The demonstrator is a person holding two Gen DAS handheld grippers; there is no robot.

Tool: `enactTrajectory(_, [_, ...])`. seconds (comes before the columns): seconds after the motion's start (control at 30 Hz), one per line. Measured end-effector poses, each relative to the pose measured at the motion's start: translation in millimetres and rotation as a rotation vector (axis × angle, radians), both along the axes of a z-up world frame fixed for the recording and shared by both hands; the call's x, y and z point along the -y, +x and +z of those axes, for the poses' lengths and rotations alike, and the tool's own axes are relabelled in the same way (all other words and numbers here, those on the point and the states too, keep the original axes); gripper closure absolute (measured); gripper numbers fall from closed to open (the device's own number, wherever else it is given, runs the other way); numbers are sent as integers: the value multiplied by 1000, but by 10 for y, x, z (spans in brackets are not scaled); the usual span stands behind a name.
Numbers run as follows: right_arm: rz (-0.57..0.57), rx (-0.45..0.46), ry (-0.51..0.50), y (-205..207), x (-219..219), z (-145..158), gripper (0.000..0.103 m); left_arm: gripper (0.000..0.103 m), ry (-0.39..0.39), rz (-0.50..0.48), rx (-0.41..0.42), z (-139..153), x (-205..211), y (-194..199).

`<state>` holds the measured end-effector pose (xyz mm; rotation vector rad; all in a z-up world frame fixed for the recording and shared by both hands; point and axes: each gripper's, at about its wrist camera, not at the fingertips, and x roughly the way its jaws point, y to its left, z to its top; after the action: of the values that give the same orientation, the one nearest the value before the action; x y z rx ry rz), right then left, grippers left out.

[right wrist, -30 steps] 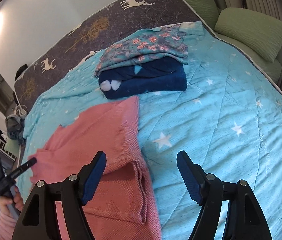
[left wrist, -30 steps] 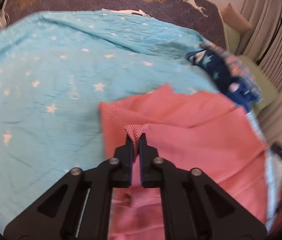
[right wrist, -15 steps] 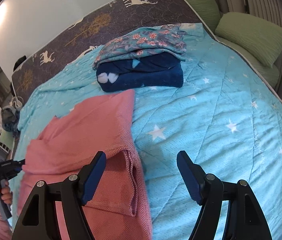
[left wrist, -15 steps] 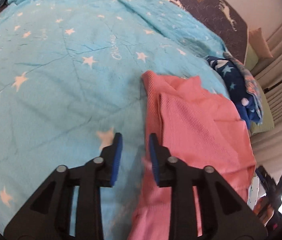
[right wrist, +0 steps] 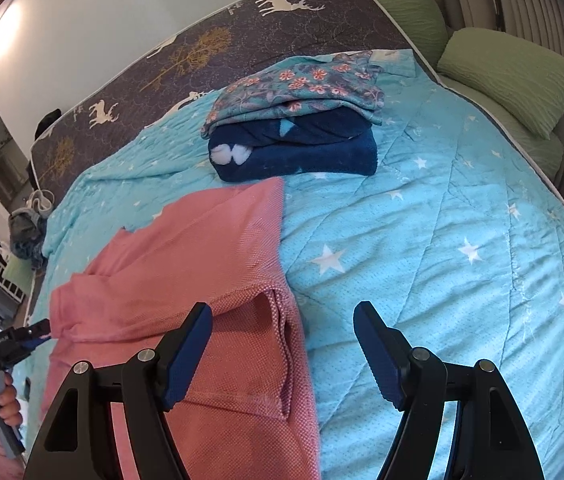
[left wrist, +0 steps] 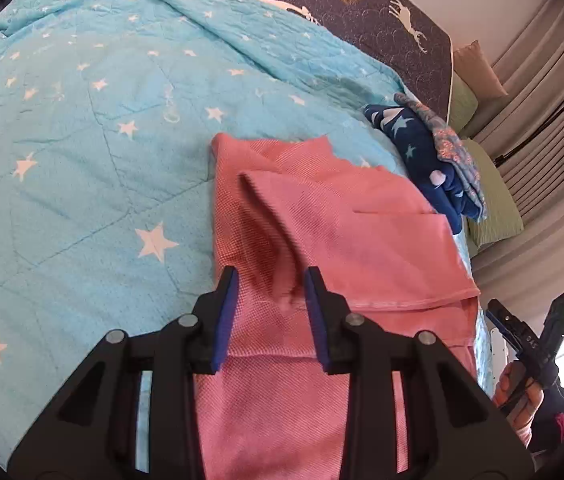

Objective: Fold small clothes
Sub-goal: 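Pinch the folded dress edge with the left gripper and release it flat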

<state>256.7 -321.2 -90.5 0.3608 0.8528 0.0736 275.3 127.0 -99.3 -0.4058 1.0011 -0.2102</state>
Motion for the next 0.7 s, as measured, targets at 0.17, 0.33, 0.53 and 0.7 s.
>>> enactTrajectory(0.17, [-12,-11,37,-5,36,-37,28,46,-47,-23,-4,-36,30,-96])
enactTrajectory(0.33, [5,-25,31,23,-44,-84,28,90,72,-36,-25,-205,224,30])
enactTrajectory(0.53, [21,-14,3,6,-86,-42,28,97,-162,-21,46,283,52,-145])
enactTrajectory(0.7, [-11,-22,32,30,-3,-62,28,94,-31,-7,-31,185,-19,-223])
